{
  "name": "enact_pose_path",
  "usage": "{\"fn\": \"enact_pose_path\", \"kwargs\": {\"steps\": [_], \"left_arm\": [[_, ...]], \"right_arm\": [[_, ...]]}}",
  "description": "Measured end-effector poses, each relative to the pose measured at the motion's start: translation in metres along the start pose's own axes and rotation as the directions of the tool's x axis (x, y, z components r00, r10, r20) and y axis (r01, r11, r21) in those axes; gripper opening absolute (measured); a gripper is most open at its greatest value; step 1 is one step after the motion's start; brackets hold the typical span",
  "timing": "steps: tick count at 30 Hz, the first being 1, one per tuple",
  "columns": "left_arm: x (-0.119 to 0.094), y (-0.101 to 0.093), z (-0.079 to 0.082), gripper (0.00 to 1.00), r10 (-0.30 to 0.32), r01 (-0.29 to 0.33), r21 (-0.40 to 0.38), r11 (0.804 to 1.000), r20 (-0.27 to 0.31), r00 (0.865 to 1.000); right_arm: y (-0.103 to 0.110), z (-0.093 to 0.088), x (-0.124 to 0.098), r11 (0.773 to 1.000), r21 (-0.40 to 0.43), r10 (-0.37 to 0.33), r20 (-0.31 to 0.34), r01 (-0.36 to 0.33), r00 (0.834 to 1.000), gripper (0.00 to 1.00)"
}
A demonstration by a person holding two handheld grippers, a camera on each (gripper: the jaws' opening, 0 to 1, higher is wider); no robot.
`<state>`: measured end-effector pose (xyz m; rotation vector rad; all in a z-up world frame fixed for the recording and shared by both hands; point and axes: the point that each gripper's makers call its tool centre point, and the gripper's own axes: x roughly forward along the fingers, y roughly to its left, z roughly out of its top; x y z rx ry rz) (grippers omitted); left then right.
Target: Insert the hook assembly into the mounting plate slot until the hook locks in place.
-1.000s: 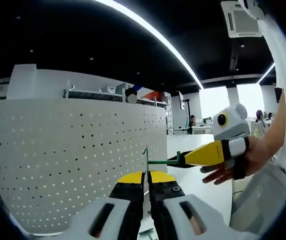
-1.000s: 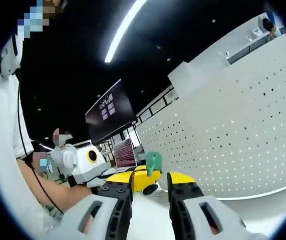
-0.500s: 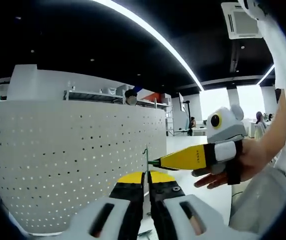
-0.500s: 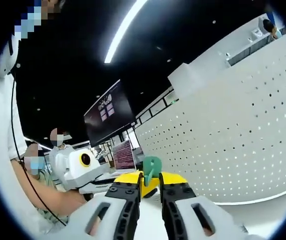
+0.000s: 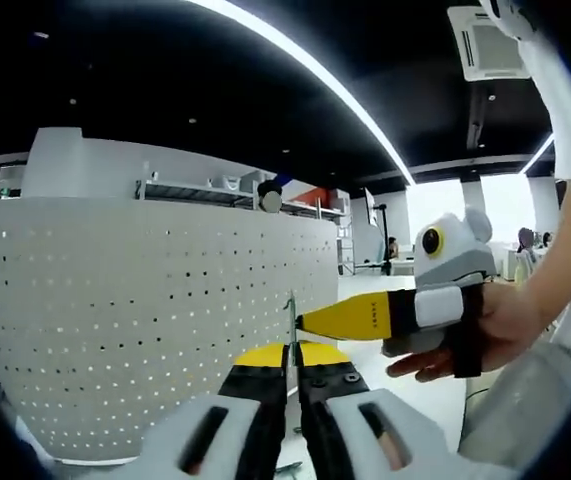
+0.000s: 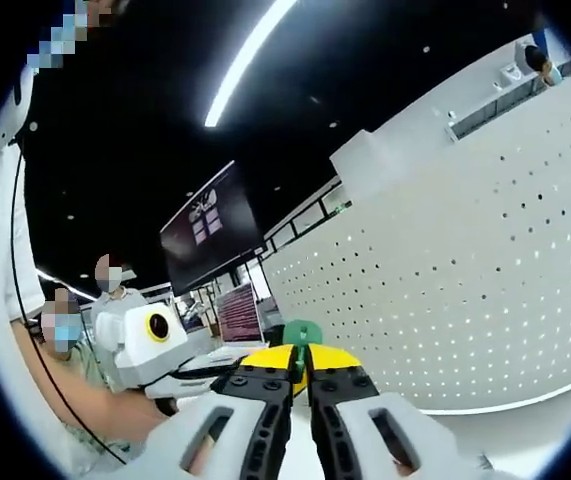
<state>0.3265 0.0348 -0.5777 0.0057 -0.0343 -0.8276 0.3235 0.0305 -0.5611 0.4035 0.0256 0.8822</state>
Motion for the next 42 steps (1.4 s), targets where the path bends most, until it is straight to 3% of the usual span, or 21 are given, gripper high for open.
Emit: {"fn": "enact_pose_path", "kwargs": {"steps": [12,30,42], "left_arm": [[0.002,0.000,0.002,0.02,0.027,-0.027,-0.002,1.000,0.005,1.000],[0.001,-0.003,-0.001,0.05,0.026,-0.026,0.017,1.000,-0.007,1.000],[0.002,-0.006,-0.028,0.49,0.010,-0.010,-0.005,1.000,-0.112,0.994]], "right_arm": [[-0.002,0.000,0.000,0.999,0.010,-0.043,0.007,0.043,0.999,0.02],[0.000,-0.001,-0.001,0.999,-0.004,-0.043,-0.013,0.042,0.999,0.00],[0.001,-0.003,-0.001,1.000,0.001,-0.031,-0.019,0.031,0.999,0.00]]}}
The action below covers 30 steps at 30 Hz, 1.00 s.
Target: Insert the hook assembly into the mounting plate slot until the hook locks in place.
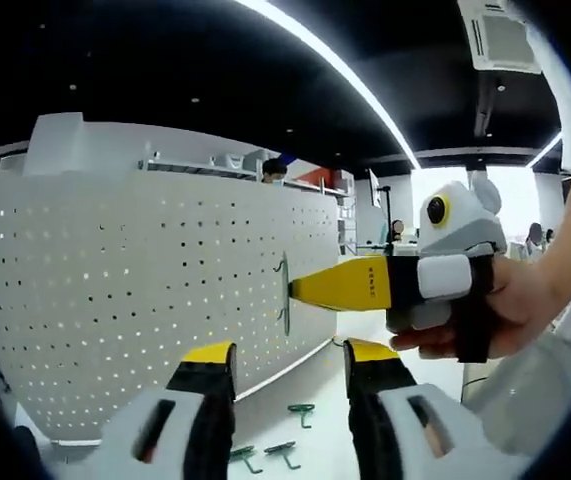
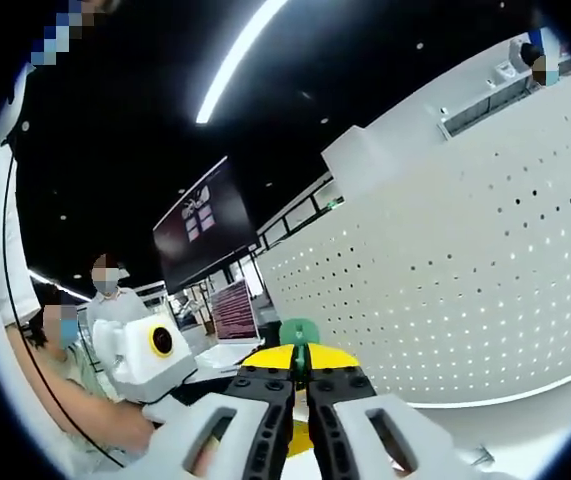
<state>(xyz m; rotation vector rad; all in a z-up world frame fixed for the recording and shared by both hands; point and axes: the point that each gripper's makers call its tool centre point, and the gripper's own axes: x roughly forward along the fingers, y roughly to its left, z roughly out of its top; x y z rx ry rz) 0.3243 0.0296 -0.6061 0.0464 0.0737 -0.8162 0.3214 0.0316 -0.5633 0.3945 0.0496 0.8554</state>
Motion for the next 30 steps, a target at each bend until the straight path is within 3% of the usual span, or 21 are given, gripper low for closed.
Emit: {"fn": "enact_pose_path", "kwargs": {"steps": [6,14,18,24,27,29,30], "left_arm": [[0.002,0.002,-0.006,0.73,0.006,-0.006,-0.022,1.000,-0.013,1.000],[0.002,0.001,-0.012,0.74,0.005,-0.005,-0.021,1.000,-0.035,0.999],[0.000,0.002,-0.016,0.72,0.007,-0.008,-0.023,1.000,-0.044,0.999],[-0.004,0.004,-0.021,0.71,0.012,-0.014,-0.038,0.999,-0.063,0.998],[-0.005,0.004,-0.023,0.71,0.014,-0.017,-0.041,0.999,-0.067,0.998],[-0.005,0.005,-0.024,0.71,0.015,-0.018,-0.038,0.999,-0.070,0.997],[-0.005,0.004,-0.024,0.71,0.015,-0.017,-0.039,0.999,-0.070,0.997]], "right_arm": [[-0.001,0.000,-0.001,1.000,0.010,-0.001,-0.002,0.001,1.000,0.00],[-0.002,-0.001,-0.001,1.000,0.013,-0.008,-0.008,0.008,1.000,0.00],[-0.004,0.003,-0.001,0.996,-0.085,-0.038,-0.032,0.035,0.999,0.01],[-0.016,0.011,-0.003,0.947,-0.300,-0.139,-0.066,0.113,0.988,0.01],[-0.020,0.012,-0.004,0.900,-0.415,-0.181,-0.082,0.132,0.980,0.01],[-0.024,0.011,-0.005,0.856,-0.493,-0.230,-0.094,0.155,0.969,0.01],[-0.022,0.011,-0.004,0.870,-0.466,-0.224,-0.084,0.161,0.971,0.01]]}}
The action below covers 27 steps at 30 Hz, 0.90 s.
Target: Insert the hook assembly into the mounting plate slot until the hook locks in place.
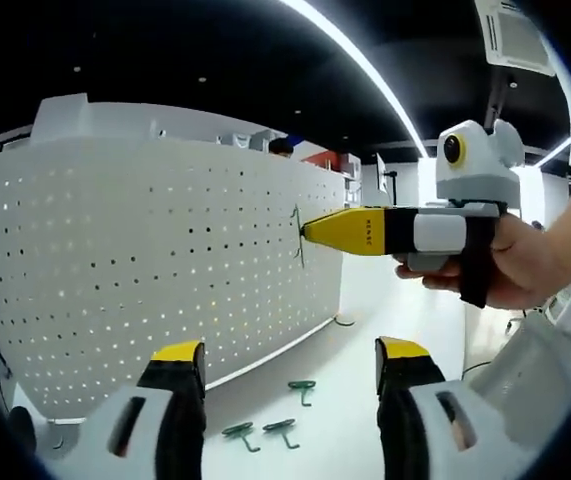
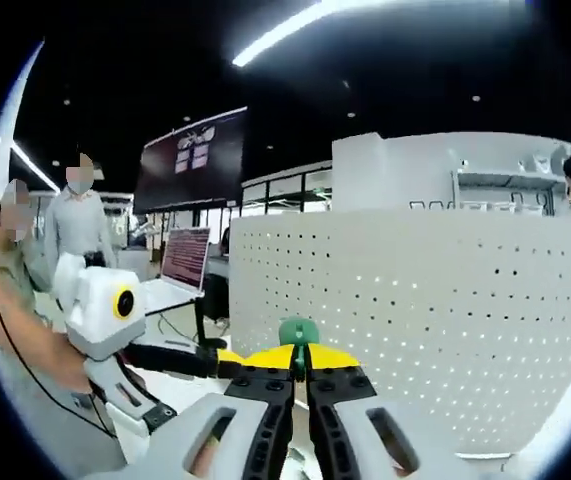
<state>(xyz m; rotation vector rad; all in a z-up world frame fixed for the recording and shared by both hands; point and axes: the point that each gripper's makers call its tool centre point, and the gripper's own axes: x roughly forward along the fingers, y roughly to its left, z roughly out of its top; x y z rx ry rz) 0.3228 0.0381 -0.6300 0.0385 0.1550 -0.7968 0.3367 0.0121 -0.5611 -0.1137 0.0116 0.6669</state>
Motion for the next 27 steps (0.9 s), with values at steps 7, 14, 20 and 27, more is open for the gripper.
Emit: {"fn": "enact_pose_path", "kwargs": {"steps": [7,14,20,27], "left_arm": [[0.000,-0.001,0.001,0.70,-0.002,0.002,0.002,1.000,0.002,1.000],[-0.003,-0.001,-0.002,0.70,0.001,-0.001,-0.002,1.000,-0.009,1.000],[-0.009,0.000,-0.011,0.70,0.002,-0.002,-0.009,1.000,-0.019,1.000],[-0.016,-0.002,-0.021,0.69,0.002,-0.003,-0.015,1.000,-0.036,0.999]], "right_arm": [[-0.006,0.000,-0.001,0.999,0.027,-0.020,-0.001,0.020,1.000,0.01],[-0.020,0.009,0.007,0.993,0.096,-0.065,0.015,0.064,0.998,0.01],[-0.028,0.012,0.011,0.991,0.101,-0.083,0.012,0.082,0.996,0.01],[-0.044,0.018,0.018,0.986,0.118,-0.120,0.011,0.118,0.993,0.01]]}}
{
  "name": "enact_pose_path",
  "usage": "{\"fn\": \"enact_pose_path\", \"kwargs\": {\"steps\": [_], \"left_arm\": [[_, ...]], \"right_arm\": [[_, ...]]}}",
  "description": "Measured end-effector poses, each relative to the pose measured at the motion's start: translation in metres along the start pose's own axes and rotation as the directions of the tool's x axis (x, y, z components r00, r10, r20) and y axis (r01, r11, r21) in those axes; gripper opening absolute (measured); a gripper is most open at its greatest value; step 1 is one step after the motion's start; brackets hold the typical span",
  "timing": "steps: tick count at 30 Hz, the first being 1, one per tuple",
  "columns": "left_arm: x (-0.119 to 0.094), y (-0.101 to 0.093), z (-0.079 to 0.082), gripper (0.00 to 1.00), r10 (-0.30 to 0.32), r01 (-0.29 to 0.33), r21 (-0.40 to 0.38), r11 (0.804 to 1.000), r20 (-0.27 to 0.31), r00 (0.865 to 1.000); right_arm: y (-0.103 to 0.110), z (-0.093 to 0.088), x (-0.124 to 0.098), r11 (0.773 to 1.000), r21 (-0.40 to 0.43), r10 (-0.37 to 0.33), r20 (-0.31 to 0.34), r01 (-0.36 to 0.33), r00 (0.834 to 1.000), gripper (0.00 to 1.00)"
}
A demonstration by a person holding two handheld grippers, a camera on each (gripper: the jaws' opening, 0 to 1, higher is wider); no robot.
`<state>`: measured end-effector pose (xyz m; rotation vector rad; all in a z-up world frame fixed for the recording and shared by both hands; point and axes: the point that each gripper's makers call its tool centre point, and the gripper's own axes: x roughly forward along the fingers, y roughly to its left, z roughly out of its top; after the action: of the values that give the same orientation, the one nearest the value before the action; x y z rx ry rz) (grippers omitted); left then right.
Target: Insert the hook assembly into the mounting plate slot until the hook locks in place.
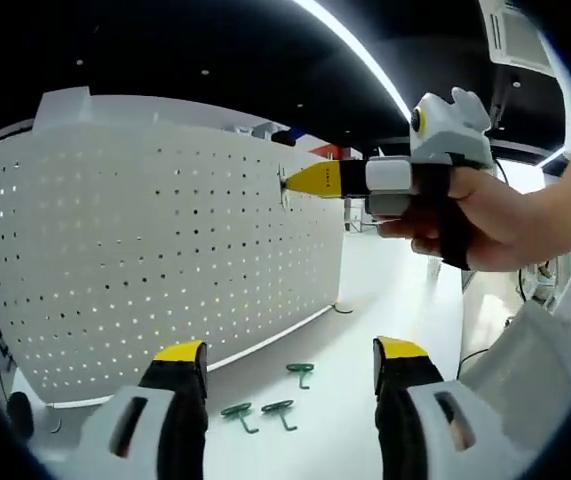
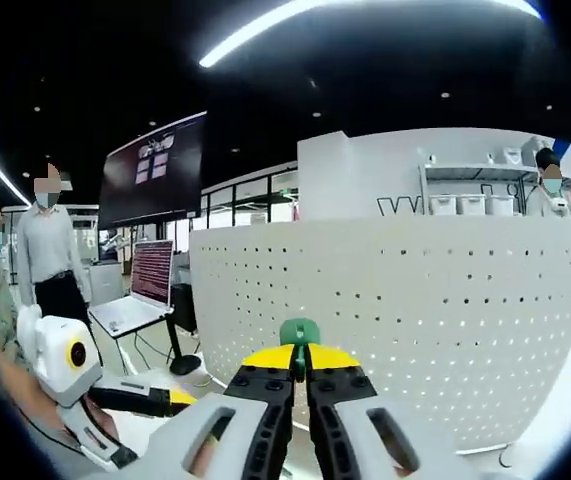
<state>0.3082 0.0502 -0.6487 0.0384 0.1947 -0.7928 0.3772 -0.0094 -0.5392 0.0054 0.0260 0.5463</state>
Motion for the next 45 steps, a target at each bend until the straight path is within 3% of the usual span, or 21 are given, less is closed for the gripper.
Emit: {"fn": "enact_pose_path", "kwargs": {"steps": [23,36,45], "left_arm": [[-0.023,-0.001,-0.044,0.68,-0.003,0.001,-0.019,1.000,-0.102,0.995],[-0.029,0.000,-0.050,0.66,0.006,-0.010,-0.039,0.999,-0.101,0.995],[-0.029,-0.001,-0.055,0.66,0.002,-0.007,-0.046,0.999,-0.112,0.994]], "right_arm": [[-0.043,0.045,0.034,0.995,-0.028,-0.098,0.075,0.101,0.992,0.01],[-0.041,0.053,0.056,0.990,-0.005,-0.141,0.088,0.142,0.986,0.01],[-0.043,0.049,0.071,0.983,-0.013,-0.181,0.092,0.183,0.979,0.01]]}}
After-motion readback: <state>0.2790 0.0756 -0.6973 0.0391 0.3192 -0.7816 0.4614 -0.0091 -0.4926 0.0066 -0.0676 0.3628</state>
